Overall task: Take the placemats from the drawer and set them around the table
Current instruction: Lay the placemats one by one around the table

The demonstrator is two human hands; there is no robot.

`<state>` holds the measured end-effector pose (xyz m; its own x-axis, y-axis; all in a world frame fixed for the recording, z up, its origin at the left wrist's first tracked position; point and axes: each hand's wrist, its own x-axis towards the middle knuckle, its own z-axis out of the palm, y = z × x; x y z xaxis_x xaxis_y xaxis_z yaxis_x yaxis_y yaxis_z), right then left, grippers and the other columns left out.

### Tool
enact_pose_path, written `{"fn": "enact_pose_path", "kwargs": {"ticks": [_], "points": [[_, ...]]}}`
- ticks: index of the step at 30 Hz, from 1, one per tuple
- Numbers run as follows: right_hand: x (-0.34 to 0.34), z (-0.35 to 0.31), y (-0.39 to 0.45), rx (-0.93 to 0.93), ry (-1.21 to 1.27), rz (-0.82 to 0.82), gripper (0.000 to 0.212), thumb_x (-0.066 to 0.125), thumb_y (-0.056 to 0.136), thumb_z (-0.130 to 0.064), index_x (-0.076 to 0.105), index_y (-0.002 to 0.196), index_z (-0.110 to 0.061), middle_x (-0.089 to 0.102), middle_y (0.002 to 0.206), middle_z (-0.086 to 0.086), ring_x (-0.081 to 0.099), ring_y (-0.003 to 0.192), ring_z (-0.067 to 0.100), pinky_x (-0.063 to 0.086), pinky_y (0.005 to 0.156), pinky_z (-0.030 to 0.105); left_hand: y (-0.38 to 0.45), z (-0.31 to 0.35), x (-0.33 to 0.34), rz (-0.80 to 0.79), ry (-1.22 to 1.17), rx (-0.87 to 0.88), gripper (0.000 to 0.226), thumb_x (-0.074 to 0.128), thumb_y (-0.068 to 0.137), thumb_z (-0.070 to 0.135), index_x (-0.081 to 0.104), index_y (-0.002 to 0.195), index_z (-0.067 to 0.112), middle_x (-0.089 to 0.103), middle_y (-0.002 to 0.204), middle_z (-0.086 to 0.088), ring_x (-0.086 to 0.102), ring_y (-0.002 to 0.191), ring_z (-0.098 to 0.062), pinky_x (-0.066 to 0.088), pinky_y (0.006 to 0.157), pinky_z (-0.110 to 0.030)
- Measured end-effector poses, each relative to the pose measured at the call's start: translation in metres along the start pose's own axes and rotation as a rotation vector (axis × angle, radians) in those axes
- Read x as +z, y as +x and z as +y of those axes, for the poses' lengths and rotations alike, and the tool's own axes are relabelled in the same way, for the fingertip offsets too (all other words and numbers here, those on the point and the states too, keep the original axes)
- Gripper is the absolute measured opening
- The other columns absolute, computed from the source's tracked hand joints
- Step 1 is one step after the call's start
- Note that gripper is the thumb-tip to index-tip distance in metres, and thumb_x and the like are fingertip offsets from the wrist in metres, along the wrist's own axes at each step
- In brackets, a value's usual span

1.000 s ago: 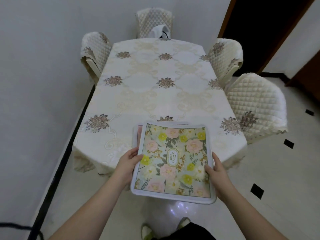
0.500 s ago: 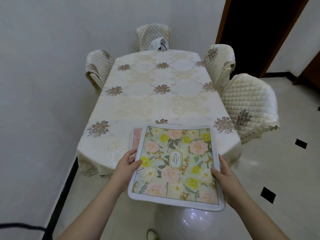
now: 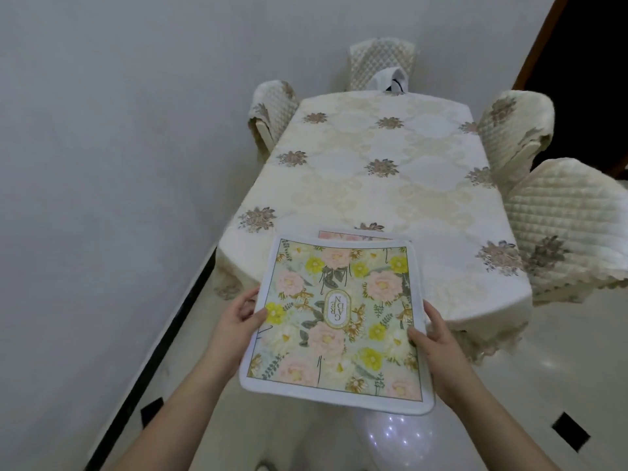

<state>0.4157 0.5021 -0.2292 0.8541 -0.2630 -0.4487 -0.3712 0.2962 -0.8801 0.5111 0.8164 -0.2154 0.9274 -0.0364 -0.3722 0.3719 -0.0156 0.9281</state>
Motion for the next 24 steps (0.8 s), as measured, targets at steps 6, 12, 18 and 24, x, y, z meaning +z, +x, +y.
{"fn": "enact_pose_path", "kwargs": {"ticks": [6, 12, 18, 24], "points": [[0.094, 0.005, 0.001, -0.001, -0.134, -0.105, 0.052, 0.054, 0.098, -0.005, 0.045, 0.134, -0.042, 0.073, 0.106, 0.011, 0.074, 0.086, 0.033, 0.060, 0.070, 0.052, -0.015, -0.009, -0.099, 0.127, -0.007, 0.003, 0.037, 0.060, 0.097, 0.009, 0.056, 0.125, 0.033, 0.076, 0.099, -0.001, 0.075, 0.085, -0.031, 0.060, 0.074, -0.053], [0.219, 0.028, -0.006, -0.059, -0.295, -0.231, 0.049, 0.054, 0.098, -0.009, 0.045, 0.133, -0.042, 0.074, 0.105, 0.003, 0.074, 0.089, 0.027, 0.061, 0.074, 0.049, -0.042, -0.030, -0.223, 0.299, -0.031, 0.018, 0.039, 0.061, 0.097, 0.012, 0.055, 0.127, 0.036, 0.072, 0.108, -0.003, 0.075, 0.087, -0.025, 0.060, 0.077, -0.054], [0.346, 0.064, -0.017, -0.106, -0.401, -0.377, 0.052, 0.055, 0.096, -0.007, 0.050, 0.120, -0.053, 0.069, 0.118, -0.005, 0.070, 0.102, 0.021, 0.059, 0.082, 0.051, -0.075, -0.038, -0.344, 0.426, -0.014, 0.026, 0.038, 0.061, 0.097, 0.015, 0.053, 0.129, 0.033, 0.070, 0.111, 0.000, 0.074, 0.088, -0.017, 0.062, 0.071, -0.044], [0.404, 0.083, -0.017, -0.084, -0.410, -0.422, 0.053, 0.056, 0.095, -0.004, 0.046, 0.138, -0.034, 0.068, 0.120, 0.000, 0.070, 0.103, 0.023, 0.058, 0.083, 0.053, -0.085, -0.039, -0.403, 0.468, -0.029, 0.033, 0.036, 0.062, 0.097, 0.014, 0.055, 0.123, 0.038, 0.070, 0.110, -0.001, 0.073, 0.093, -0.022, 0.060, 0.078, -0.054]]}}
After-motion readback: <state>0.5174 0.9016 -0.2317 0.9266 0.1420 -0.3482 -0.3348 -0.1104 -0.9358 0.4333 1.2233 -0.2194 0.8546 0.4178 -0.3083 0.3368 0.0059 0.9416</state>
